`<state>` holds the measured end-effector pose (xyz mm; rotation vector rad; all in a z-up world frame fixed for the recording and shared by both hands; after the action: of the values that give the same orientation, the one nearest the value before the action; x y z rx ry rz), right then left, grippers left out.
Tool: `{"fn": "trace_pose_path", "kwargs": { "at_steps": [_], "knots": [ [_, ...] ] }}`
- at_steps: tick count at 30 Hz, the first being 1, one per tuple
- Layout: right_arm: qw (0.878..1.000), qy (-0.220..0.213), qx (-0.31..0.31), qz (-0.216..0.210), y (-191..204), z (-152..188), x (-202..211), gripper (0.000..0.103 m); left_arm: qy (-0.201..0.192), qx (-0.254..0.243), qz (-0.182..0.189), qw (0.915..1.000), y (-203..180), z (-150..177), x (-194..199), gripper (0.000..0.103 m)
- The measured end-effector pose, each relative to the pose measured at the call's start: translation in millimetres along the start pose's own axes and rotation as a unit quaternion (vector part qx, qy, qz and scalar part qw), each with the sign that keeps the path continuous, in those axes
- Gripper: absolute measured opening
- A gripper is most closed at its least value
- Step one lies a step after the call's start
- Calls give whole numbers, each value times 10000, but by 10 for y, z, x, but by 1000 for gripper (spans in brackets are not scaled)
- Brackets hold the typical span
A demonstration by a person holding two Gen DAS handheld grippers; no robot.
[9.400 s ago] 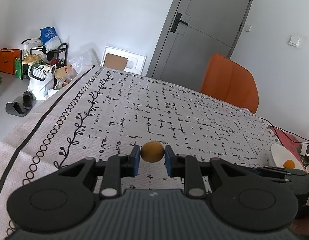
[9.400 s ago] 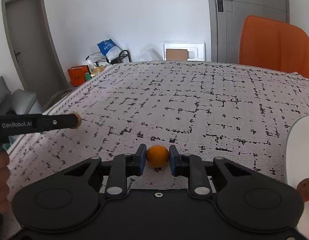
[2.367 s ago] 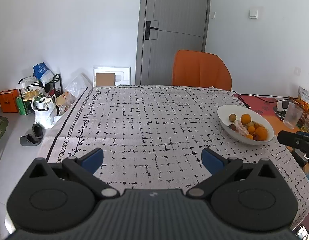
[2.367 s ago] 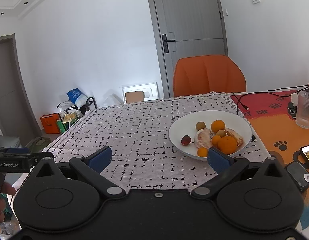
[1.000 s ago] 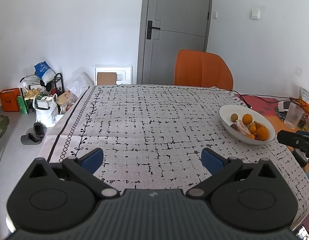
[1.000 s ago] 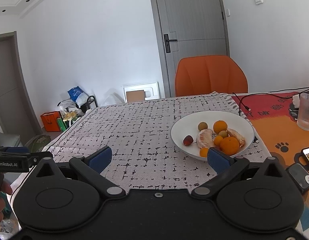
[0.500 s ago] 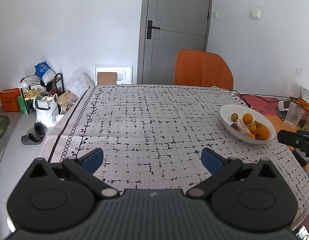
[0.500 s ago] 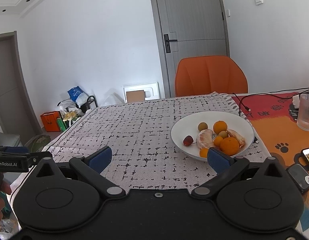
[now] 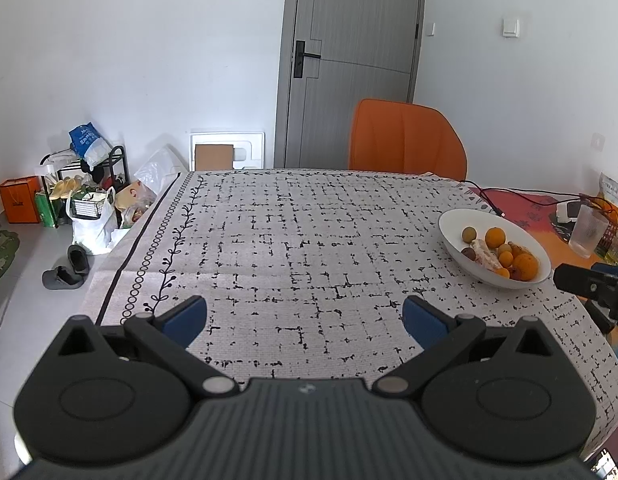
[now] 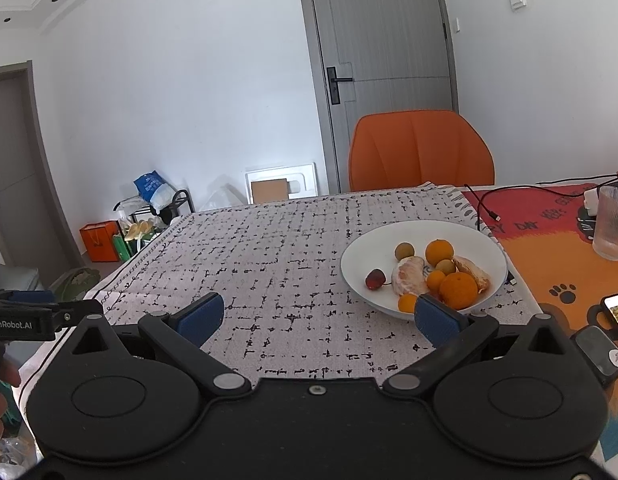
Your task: Organize fruits
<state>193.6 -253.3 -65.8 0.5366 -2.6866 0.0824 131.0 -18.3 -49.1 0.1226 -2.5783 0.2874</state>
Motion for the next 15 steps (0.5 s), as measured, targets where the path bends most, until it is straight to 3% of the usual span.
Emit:
{"fn": "trace_pose_path", "kwargs": {
  "at_steps": [15],
  "knots": [
    [9999,87,-94,32,-37,62,-33,103,25,12,-6,10000,10,27,-12,103]
  ]
}}
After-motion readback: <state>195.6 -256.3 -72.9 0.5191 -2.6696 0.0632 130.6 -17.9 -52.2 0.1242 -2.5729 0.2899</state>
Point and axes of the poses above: each gripper's, at about its wrist camera, not at the fingertips, and x roughly against the way its jaws point, y to its left, z to its underside, the point moved 9 cm from there along -x, roughly the way its jaws point, and after that the axes turned 8 degrees about x, right-handed, at the moved point
